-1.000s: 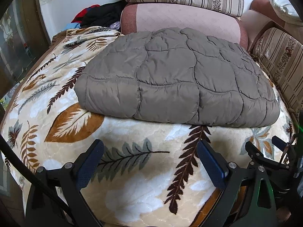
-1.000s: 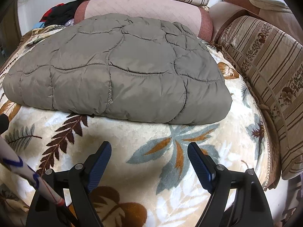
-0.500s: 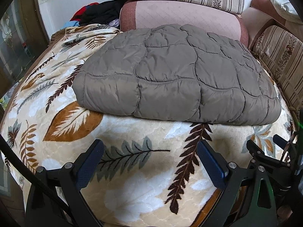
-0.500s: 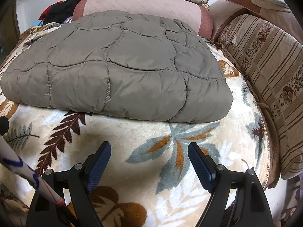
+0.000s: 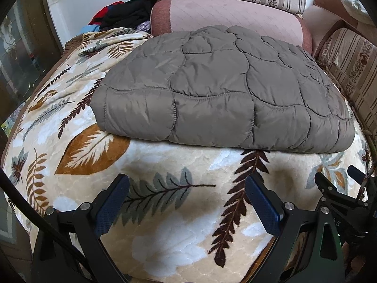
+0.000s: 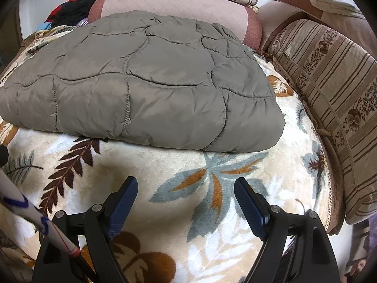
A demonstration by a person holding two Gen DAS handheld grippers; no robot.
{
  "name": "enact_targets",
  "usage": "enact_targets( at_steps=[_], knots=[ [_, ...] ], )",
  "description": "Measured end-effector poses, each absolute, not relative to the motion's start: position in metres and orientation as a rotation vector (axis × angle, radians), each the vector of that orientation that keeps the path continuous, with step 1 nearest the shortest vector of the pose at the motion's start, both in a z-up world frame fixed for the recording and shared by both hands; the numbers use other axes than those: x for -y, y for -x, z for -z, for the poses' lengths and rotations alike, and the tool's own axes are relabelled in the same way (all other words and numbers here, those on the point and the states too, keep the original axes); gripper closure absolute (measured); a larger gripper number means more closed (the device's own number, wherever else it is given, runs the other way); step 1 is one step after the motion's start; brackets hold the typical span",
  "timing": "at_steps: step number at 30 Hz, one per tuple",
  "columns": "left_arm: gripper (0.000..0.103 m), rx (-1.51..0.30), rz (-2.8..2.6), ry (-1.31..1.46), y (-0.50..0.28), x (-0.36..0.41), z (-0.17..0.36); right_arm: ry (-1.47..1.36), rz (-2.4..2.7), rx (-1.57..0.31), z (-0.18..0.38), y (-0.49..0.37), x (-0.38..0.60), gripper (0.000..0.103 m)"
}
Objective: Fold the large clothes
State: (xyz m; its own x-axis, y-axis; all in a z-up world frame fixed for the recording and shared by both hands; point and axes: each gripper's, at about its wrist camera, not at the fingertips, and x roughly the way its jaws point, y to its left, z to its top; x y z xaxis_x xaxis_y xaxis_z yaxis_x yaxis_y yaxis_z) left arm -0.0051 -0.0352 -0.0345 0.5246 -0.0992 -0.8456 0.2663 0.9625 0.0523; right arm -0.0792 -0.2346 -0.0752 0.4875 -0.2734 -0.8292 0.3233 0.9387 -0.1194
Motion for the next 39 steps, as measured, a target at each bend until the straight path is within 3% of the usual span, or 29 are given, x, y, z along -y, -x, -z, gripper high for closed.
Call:
enact_targets(
  at_steps=[39],
  knots=[
    [0.005, -1.026, 0.222, -0.227, 0.007, 0.046, 0.049, -0.052, 0.364, -1.023, 0.085, 0.085, 0.236, 0.015]
  ],
)
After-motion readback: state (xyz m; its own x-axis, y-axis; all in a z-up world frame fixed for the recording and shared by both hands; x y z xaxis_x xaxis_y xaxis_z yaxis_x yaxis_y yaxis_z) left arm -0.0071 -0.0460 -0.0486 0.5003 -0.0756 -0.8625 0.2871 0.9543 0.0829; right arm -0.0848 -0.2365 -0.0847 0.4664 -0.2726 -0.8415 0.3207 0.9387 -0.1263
